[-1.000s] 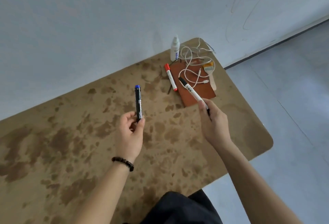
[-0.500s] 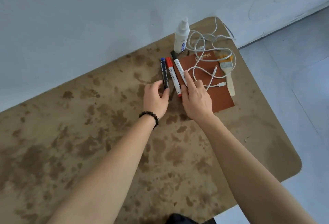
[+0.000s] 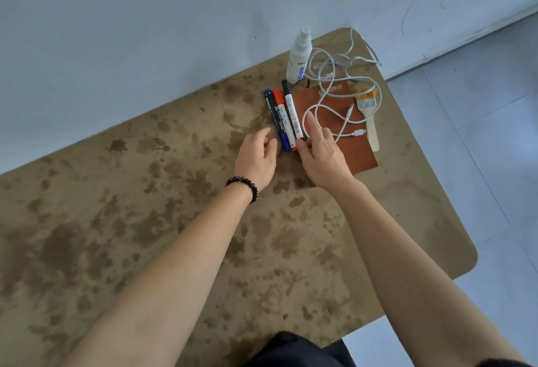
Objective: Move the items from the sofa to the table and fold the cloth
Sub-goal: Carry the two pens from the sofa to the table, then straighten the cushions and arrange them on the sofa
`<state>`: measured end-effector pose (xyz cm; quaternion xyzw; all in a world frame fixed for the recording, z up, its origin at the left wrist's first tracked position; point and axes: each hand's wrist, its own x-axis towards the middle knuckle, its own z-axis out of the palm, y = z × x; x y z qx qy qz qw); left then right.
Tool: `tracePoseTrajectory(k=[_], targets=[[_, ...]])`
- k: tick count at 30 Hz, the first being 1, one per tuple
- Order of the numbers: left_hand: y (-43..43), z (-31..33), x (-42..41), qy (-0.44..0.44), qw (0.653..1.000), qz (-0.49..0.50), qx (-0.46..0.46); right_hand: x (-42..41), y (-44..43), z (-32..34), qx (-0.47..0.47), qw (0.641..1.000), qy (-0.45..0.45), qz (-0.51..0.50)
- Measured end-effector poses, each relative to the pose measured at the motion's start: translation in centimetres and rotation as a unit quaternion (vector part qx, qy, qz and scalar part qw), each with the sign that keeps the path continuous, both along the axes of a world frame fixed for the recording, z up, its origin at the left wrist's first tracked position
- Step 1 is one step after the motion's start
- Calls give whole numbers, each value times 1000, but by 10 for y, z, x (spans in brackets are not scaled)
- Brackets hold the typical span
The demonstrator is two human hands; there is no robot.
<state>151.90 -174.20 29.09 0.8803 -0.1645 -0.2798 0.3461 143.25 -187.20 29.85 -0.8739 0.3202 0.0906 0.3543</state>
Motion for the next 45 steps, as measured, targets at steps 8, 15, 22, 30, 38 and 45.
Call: tracePoseTrajectory(k=[8, 15, 22, 30, 38, 45], targets=[[116, 96, -60, -84, 994, 34, -60, -58, 57, 109, -13, 999, -40, -16], [232, 174, -146, -105, 975, 146, -127, -150, 123, 186, 3, 978, -208, -32], [271, 225, -260, -149, 915, 340, -159, -211, 123, 219, 7, 955, -283, 91], [247, 222, -416, -163, 825, 533, -97, -254, 108, 194, 90, 925, -264, 257], [268, 238, -595, -192, 681, 707, -12, -312, 200, 189, 166, 836, -154, 500], [311, 232, -762, -208, 486, 849, -5, -406, 346, 204, 207, 713, -140, 656]])
